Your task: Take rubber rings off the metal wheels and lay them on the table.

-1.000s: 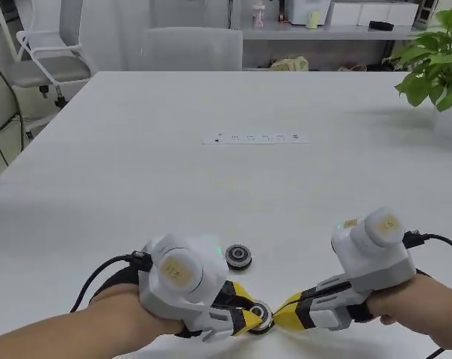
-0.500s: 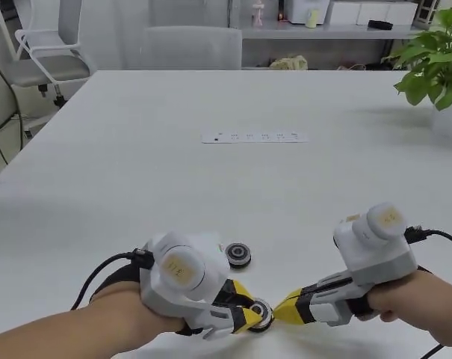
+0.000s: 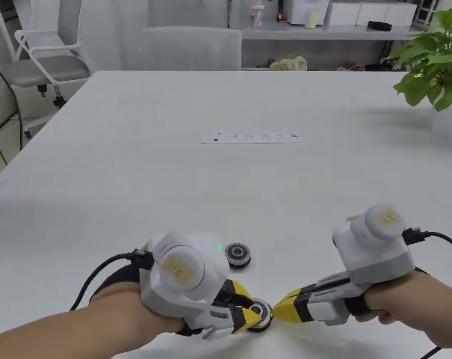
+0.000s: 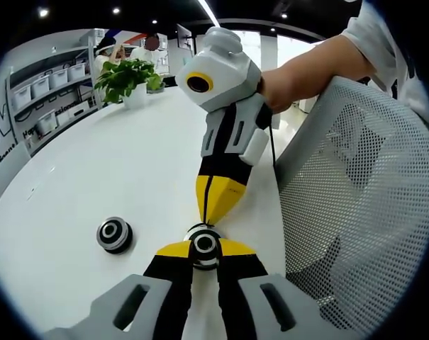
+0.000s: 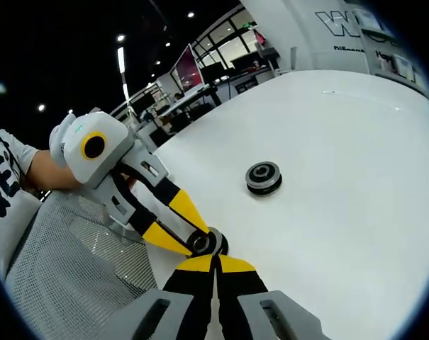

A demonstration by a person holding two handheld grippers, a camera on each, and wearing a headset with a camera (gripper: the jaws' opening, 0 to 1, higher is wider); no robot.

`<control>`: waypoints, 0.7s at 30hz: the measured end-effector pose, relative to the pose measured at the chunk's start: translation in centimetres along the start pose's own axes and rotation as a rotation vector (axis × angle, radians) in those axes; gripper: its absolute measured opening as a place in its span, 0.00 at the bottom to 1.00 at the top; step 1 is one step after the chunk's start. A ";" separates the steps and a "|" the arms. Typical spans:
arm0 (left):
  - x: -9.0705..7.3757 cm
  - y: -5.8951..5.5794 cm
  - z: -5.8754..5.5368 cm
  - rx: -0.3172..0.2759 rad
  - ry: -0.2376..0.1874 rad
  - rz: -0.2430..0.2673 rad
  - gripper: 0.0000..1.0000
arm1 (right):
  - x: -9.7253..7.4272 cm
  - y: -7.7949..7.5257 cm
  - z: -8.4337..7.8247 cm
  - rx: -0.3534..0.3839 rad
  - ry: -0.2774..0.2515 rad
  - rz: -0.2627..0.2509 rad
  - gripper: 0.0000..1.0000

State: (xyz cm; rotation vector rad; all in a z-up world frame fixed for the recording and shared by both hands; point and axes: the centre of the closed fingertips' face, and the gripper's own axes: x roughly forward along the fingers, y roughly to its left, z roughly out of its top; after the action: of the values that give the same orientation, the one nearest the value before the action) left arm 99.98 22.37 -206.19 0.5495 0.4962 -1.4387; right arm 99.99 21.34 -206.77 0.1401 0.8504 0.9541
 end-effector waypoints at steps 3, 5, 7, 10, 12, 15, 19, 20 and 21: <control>0.0 0.0 0.0 -0.001 0.001 0.002 0.07 | 0.0 0.1 0.0 -0.002 -0.001 -0.002 0.00; 0.0 0.0 0.0 -0.001 0.002 0.004 0.07 | 0.0 0.2 0.1 -0.001 -0.001 -0.001 0.00; 0.0 0.0 0.0 -0.002 0.005 0.007 0.07 | 0.0 0.4 0.2 -0.013 -0.005 0.005 0.00; 0.0 0.1 0.0 -0.003 0.006 0.008 0.07 | 0.0 0.4 0.2 -0.024 -0.002 0.005 0.00; 0.0 0.1 0.0 -0.003 0.006 0.009 0.07 | 0.1 0.4 0.2 -0.023 -0.002 0.007 0.00; 0.0 0.1 0.0 -0.002 0.008 0.009 0.07 | 0.2 0.8 0.4 -0.029 -0.004 0.016 0.00; 0.0 0.1 0.0 -0.001 0.012 0.008 0.07 | 0.3 1.1 0.5 -0.039 -0.006 0.030 0.00; 0.0 0.1 0.0 -0.001 0.012 0.008 0.07 | 0.4 1.2 0.6 -0.040 -0.007 0.034 0.00; 0.0 0.1 0.0 -0.001 0.012 0.008 0.07 | 0.5 1.2 0.6 -0.041 -0.008 0.036 0.00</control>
State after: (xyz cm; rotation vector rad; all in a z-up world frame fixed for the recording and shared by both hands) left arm 100.04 22.37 -206.22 0.5595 0.5035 -1.4283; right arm 99.73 22.56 -206.09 0.1243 0.8226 1.0036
